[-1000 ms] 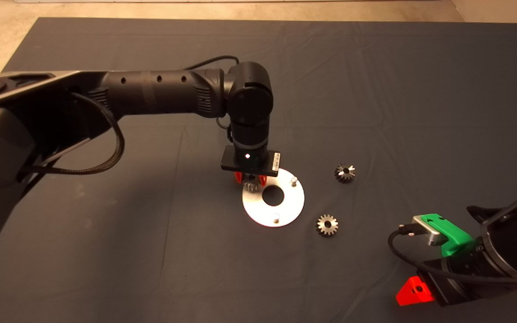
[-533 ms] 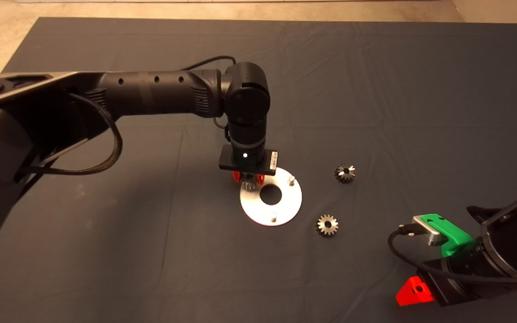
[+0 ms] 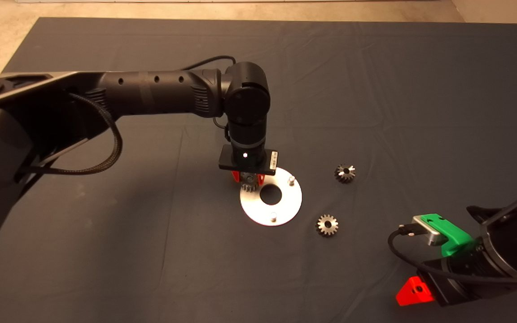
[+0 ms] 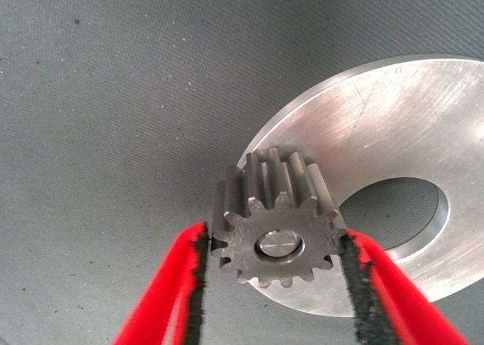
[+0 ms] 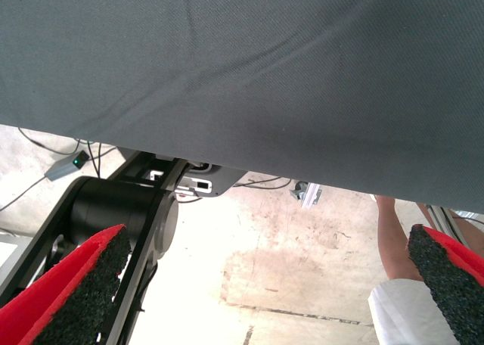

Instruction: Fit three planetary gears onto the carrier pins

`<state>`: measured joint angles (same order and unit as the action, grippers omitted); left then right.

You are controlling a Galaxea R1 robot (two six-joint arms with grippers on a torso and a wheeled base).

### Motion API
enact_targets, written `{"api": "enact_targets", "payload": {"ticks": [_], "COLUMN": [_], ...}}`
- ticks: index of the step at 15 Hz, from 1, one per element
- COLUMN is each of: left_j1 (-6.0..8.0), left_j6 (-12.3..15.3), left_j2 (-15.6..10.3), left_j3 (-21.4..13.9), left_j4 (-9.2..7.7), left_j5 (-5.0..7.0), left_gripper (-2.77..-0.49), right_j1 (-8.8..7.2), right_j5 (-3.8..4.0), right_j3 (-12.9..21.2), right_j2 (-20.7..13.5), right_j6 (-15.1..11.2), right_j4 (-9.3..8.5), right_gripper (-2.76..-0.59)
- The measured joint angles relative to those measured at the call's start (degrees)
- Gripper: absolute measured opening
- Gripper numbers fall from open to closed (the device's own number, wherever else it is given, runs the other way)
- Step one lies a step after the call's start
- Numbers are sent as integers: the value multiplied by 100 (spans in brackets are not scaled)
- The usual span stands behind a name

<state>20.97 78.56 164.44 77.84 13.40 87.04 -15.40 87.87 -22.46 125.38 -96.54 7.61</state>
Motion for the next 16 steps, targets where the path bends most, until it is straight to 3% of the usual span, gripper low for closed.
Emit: {"api": "enact_targets", "payload": {"ticks": [2, 4, 7, 8, 11, 12, 15, 16], "left_j1": [0, 0, 78, 241, 1230, 1342, 1077, 1070], "left_j6": [-2, -2, -2, -2, 16, 69, 630, 834], "left_j2": [0, -2, -27, -44, -218, -315, -734, -913], "left_j3": [0, -2, -74, -135, -460, -677, -1815, -2266], "left_j4": [0, 0, -32, -80, -290, -290, -453, -486], "left_j5": [0, 0, 0, 2, 0, -2, 2, 2], "left_gripper": [-206, -195, -180, -180, -164, -159, -151, -151], "right_j1": [-1, -1, -36, -67, -113, -116, -240, -267], "right_j5": [0, -3, 0, 5, 2, 0, -14, -33], "right_j3": [-41, -340, -1468, -1898, -2994, -3173, -3422, -3522], "right_j2": [0, 0, 43, 121, 590, 728, 1057, 1149], "right_j6": [267, 937, 2122, 2464, 3269, 3420, 3740, 3869], "right_j4": [-1, -1, 0, 0, 2, 2, 2, 7], "right_gripper": [-62, -62, -62, -62, -62, -62, -62, -62]}}
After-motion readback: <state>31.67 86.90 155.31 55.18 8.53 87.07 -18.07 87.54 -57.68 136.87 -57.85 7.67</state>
